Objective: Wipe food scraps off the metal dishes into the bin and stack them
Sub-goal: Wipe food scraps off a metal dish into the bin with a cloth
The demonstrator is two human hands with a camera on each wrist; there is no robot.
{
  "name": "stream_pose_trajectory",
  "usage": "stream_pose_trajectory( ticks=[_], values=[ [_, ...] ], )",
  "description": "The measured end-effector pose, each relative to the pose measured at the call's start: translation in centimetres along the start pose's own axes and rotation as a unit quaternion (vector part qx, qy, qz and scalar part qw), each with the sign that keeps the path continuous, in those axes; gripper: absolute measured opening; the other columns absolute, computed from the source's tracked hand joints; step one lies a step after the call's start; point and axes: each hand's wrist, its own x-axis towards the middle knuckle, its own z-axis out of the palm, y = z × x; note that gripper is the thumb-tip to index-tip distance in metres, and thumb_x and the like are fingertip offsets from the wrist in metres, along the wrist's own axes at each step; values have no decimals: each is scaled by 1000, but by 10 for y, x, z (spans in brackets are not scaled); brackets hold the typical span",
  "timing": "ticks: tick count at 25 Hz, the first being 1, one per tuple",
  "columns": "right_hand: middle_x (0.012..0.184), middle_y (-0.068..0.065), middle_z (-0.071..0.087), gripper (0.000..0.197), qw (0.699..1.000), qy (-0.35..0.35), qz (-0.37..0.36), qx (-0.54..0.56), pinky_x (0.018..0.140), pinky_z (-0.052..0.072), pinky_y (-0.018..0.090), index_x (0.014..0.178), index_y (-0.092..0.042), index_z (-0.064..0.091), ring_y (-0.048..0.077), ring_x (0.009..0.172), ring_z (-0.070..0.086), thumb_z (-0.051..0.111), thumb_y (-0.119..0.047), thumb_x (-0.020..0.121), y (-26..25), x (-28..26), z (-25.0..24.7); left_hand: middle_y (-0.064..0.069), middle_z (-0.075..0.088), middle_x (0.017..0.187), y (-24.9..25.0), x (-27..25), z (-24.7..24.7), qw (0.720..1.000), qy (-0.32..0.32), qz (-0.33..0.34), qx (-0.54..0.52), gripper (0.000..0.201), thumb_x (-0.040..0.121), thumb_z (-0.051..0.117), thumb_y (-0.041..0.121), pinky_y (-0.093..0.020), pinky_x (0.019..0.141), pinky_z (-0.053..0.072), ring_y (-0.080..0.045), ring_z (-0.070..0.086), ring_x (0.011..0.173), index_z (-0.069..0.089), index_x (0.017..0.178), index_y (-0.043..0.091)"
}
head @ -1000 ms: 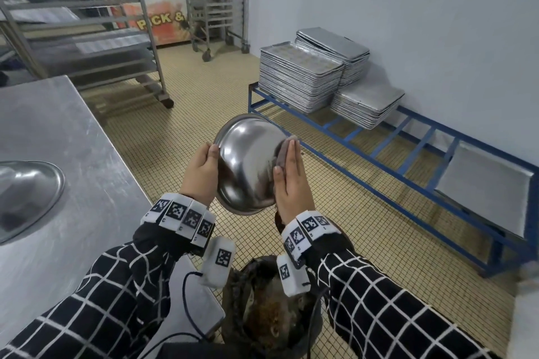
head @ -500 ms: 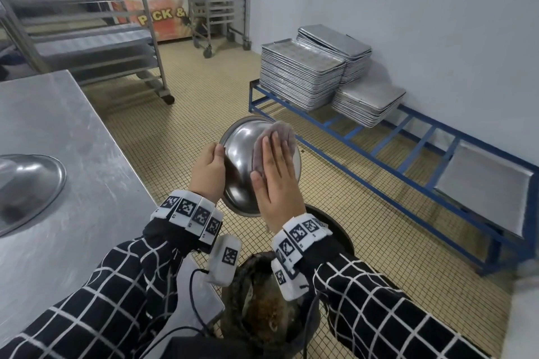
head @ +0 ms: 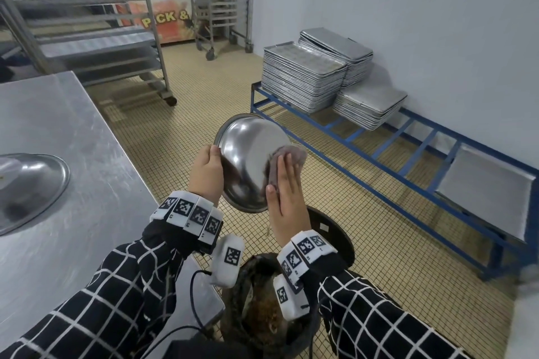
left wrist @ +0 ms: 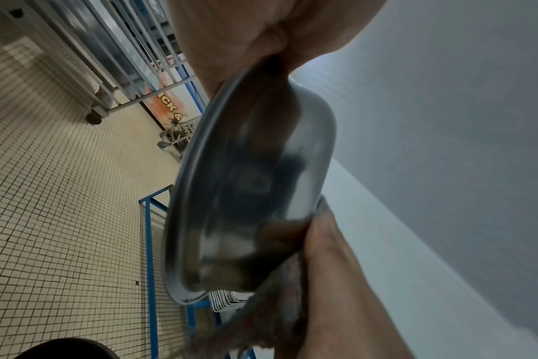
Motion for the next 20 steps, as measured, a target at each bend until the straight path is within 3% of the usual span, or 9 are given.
stream_pose_trajectory(
  ticks=[4, 7, 9, 11, 14, 17, 20],
  values=[
    [161, 0, -4, 61, 997, -10, -73, -34, 119, 13, 47, 153, -17, 5, 16, 148, -6, 26, -40, 100, -20, 11, -2, -13, 56, 93, 0, -4, 4, 999, -26, 26, 27, 30, 102, 34, 26, -37, 86, 43, -22, 51, 86, 55, 97, 4],
    [161, 4, 6, 58, 994, 43, -75, -70, 121, 6, 39, 152, -13, 14, 16, 148, -2, 27, -36, 100, -27, 29, -13, -10, 60, 96, 0, -6, 2, 998, -48, 22, 25, 27, 102, 36, 27, -40, 91, 43, -25, 55, 90, 56, 91, 12],
    [158, 0, 19, 54, 994, 61, -65, -59, 118, 15, 32, 151, -16, 21, 11, 146, 10, 30, -33, 101, -23, 38, -24, -5, 62, 95, 0, -6, -1, 998, -59, 19, 22, 27, 102, 37, 29, -35, 88, 45, -21, 58, 90, 58, 89, 18],
    [149, -5, 38, 47, 999, 50, -12, -10, 106, 32, 22, 147, -21, 32, 7, 135, 34, 35, -31, 101, -12, 42, -36, -1, 63, 91, -1, -4, -5, 997, -62, 23, 36, 28, 102, 38, 32, -34, 85, 45, -18, 58, 88, 60, 87, 22],
    [123, -5, 58, 32, 993, 74, 86, 18, 86, 44, 11, 129, -17, 53, 9, 111, 56, 44, -25, 100, 6, 41, -48, -12, 61, 84, -3, -1, -12, 992, -57, 74, 82, 31, 100, 41, 32, -40, 80, 45, -25, 56, 81, 60, 87, 11],
    [108, -5, 50, 24, 982, 135, 128, -13, 67, 37, -1, 116, -11, 61, 11, 99, 56, 53, -23, 96, 0, 34, -51, -3, 58, 70, -1, -4, -12, 976, -72, 132, 156, 29, 99, 45, 29, -24, 65, 40, -14, 52, 67, 60, 79, 15],
    [120, -1, 48, 32, 991, 117, 61, -5, 75, 33, -3, 123, -15, 61, 5, 103, 47, 53, -28, 95, -29, 28, -39, 6, 59, 64, 1, -9, -5, 961, -84, 171, 200, 27, 98, 48, 30, -12, 55, 36, -2, 52, 58, 62, 76, 25]
  ],
)
